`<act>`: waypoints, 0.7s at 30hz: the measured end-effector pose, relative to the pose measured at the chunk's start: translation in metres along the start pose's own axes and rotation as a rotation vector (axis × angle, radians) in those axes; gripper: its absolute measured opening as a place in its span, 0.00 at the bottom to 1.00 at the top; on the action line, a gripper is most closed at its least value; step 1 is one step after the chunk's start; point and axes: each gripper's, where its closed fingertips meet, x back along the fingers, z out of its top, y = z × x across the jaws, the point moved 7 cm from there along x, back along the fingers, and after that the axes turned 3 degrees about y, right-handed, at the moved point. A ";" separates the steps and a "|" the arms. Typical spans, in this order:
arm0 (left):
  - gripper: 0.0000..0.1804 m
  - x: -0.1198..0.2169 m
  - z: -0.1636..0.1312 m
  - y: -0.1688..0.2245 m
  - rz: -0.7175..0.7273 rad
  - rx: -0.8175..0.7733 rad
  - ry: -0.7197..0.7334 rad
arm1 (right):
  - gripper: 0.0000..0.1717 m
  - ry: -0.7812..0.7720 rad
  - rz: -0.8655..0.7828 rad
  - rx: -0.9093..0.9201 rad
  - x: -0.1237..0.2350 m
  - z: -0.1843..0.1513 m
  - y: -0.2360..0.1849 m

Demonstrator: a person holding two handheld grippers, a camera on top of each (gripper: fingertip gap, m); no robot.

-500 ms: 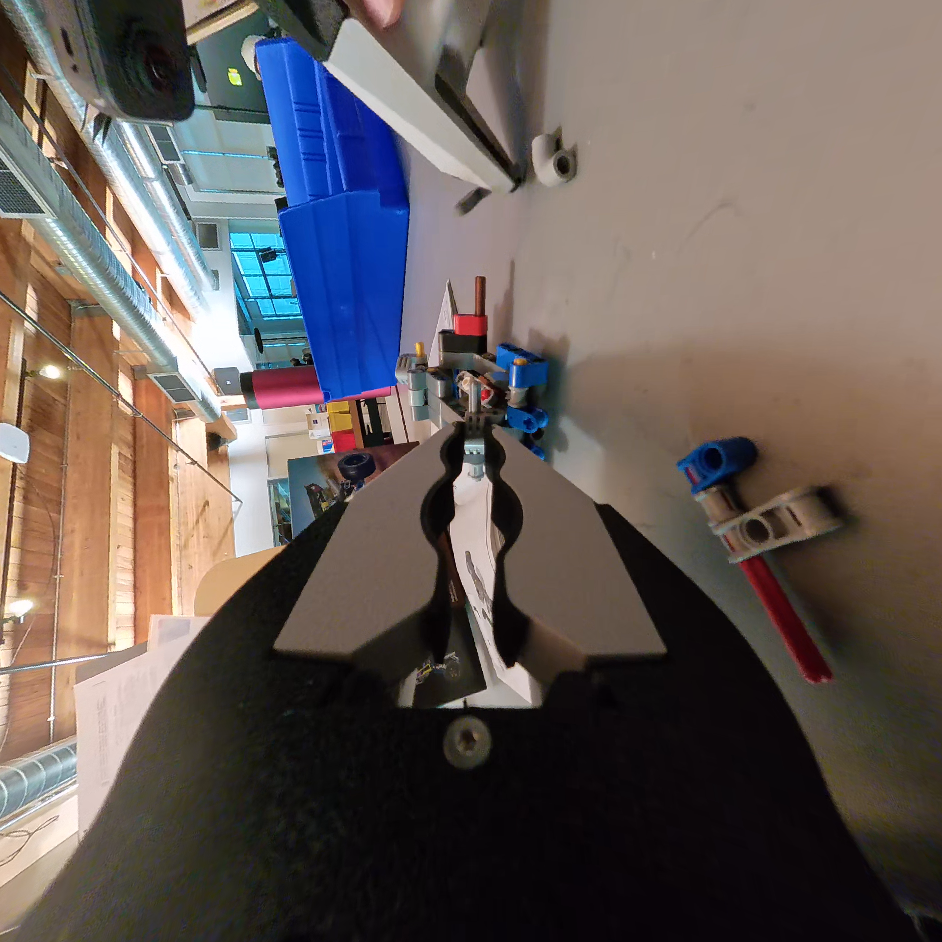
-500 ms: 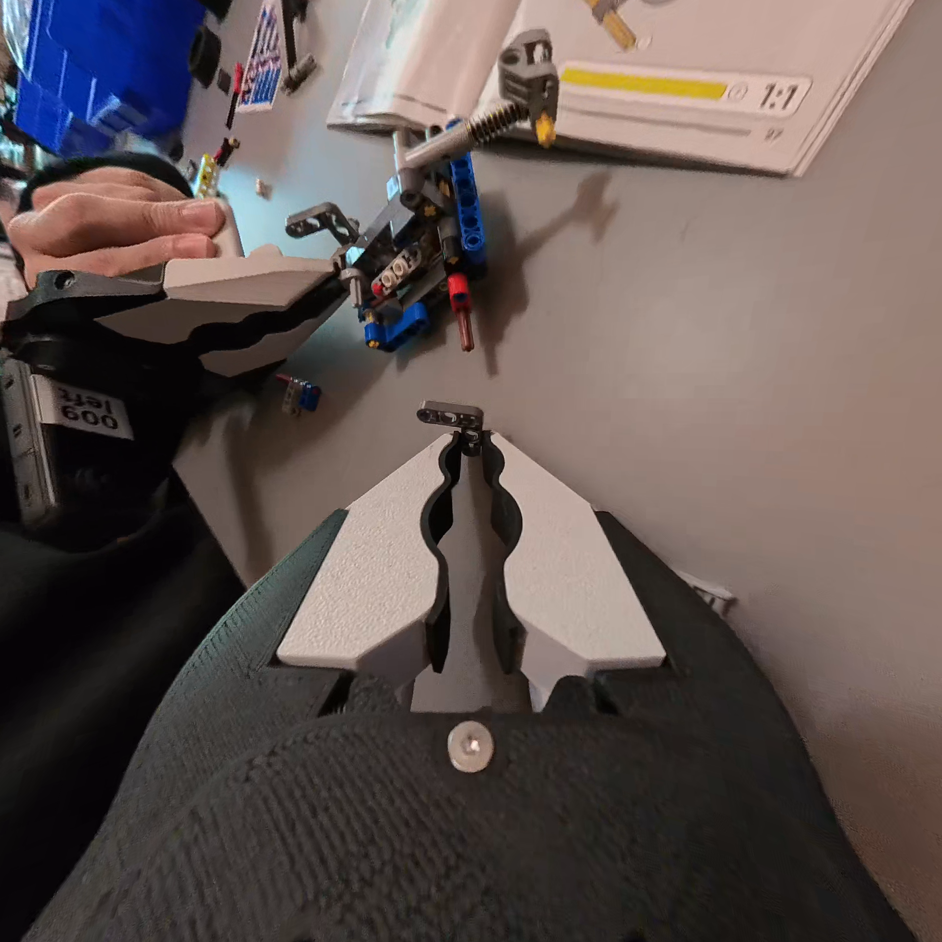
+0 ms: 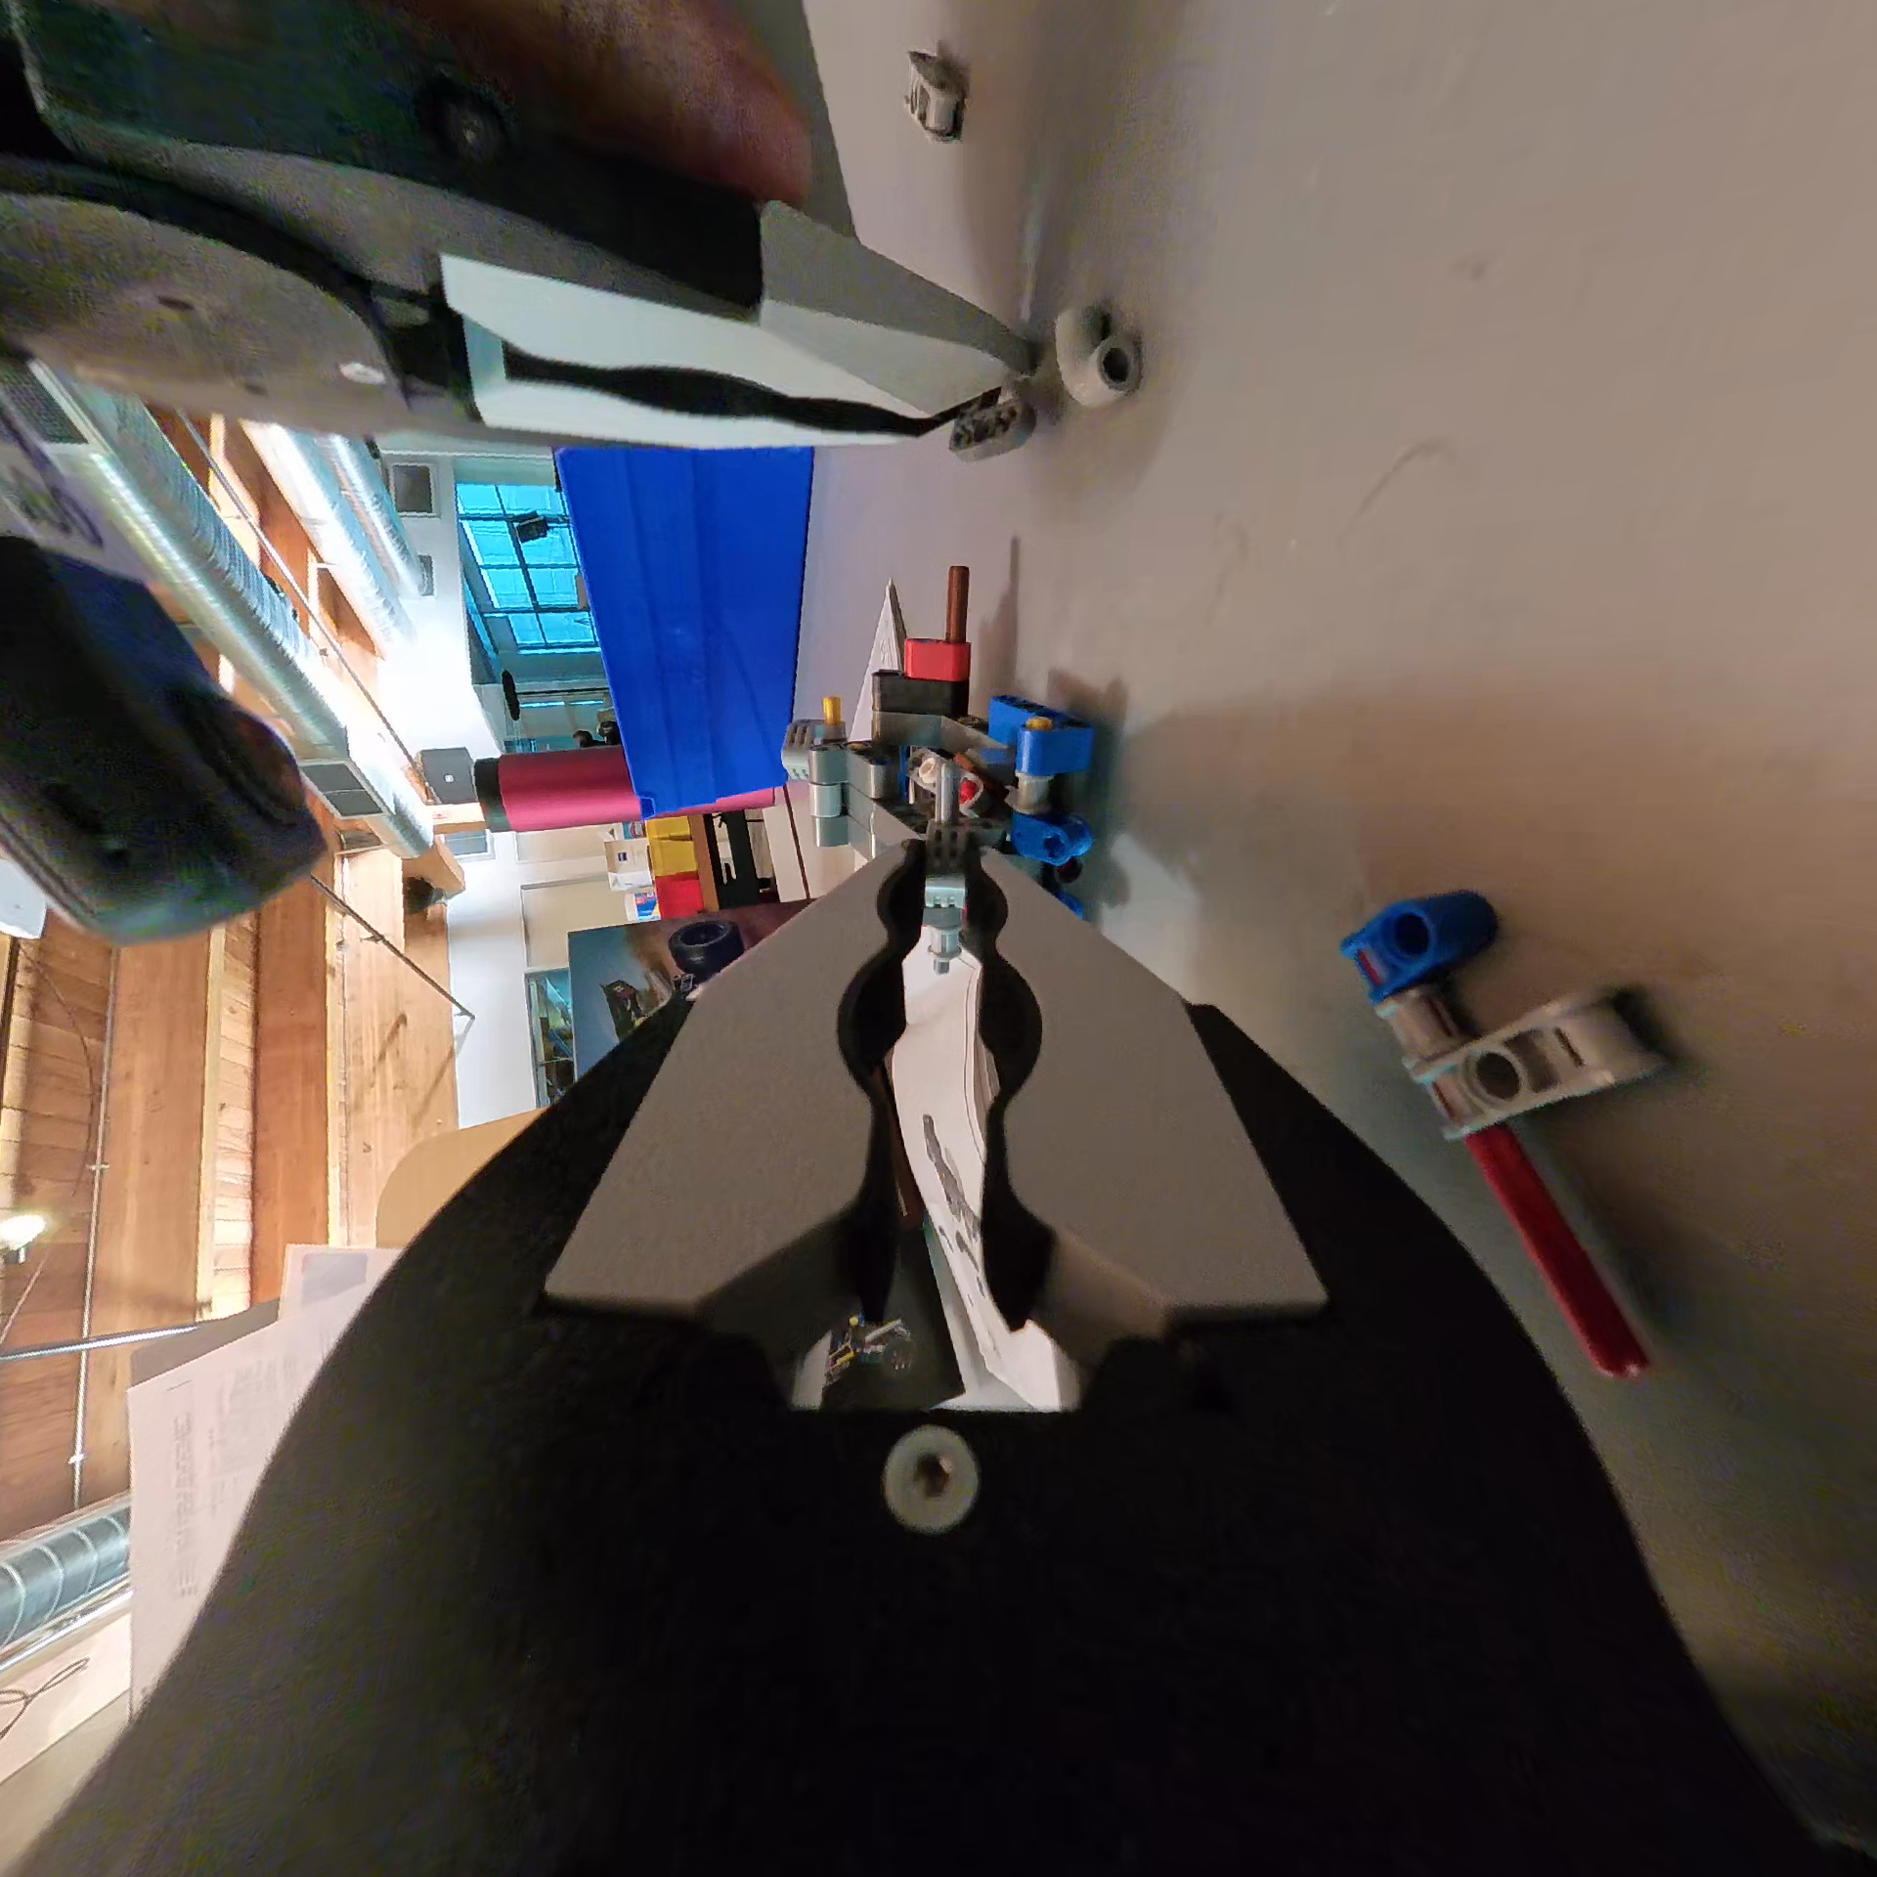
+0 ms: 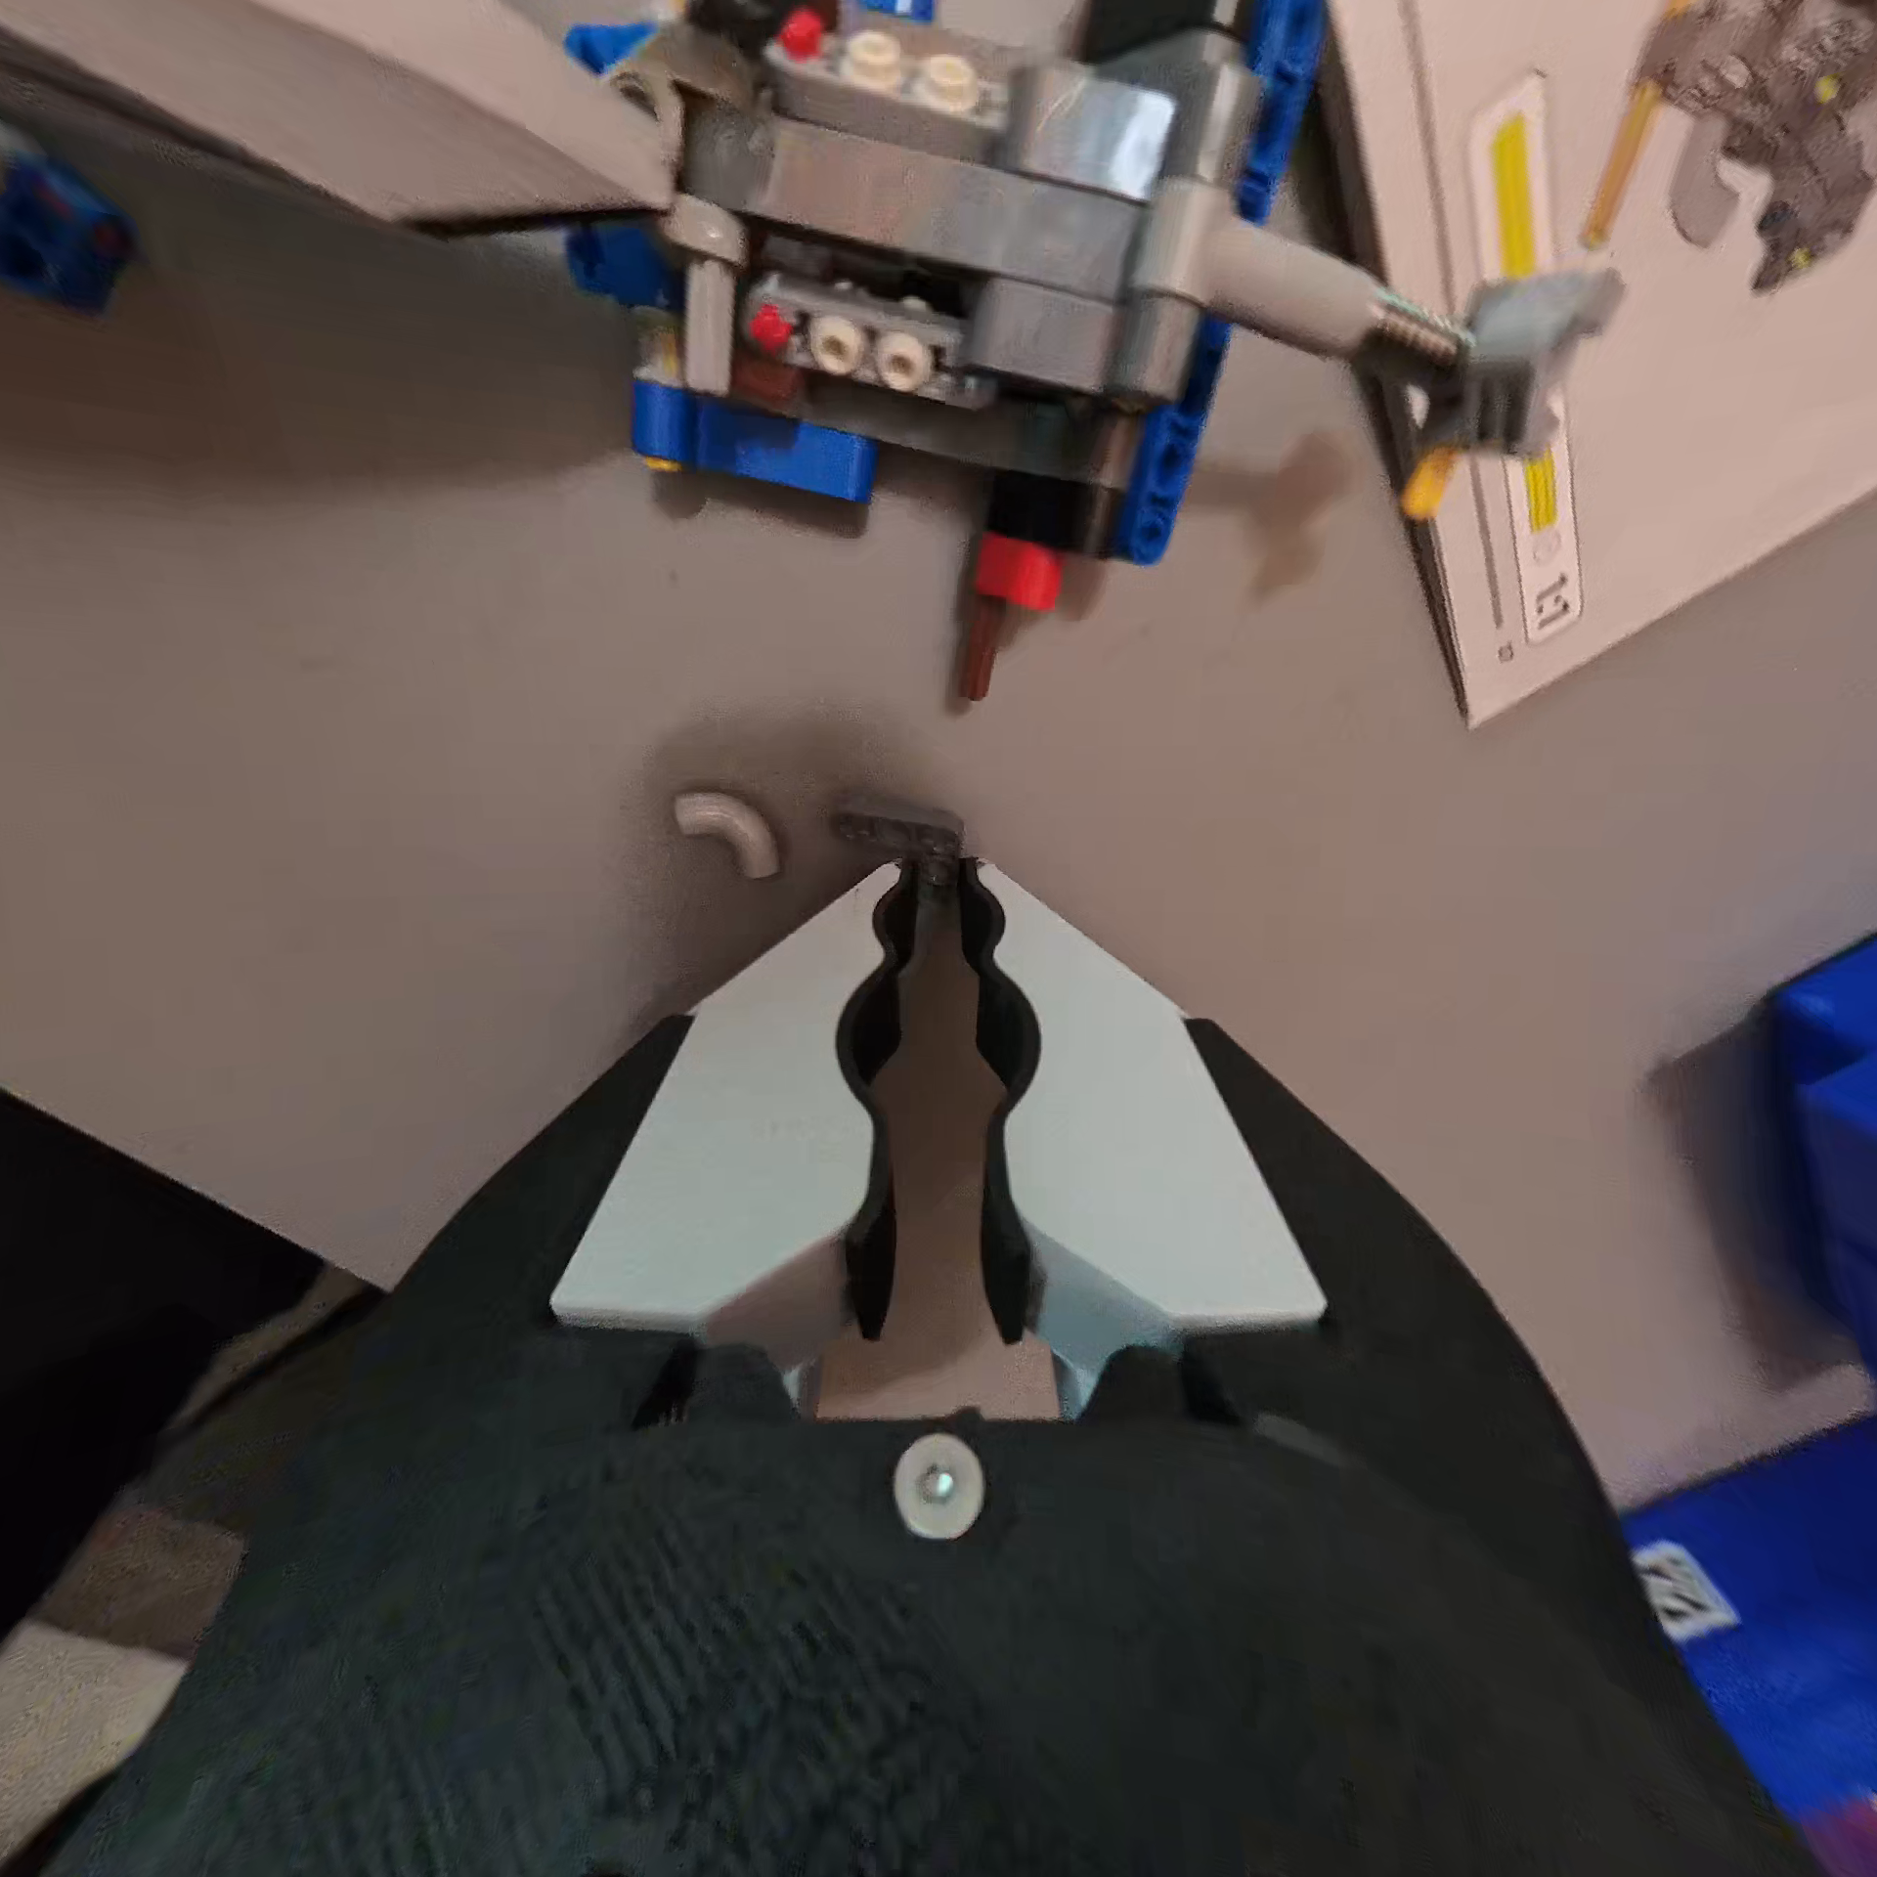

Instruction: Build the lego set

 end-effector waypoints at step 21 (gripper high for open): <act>0.02 0.002 0.000 0.001 -0.003 0.041 0.023 | 0.14 0.181 -0.033 1.112 0.013 0.004 -0.005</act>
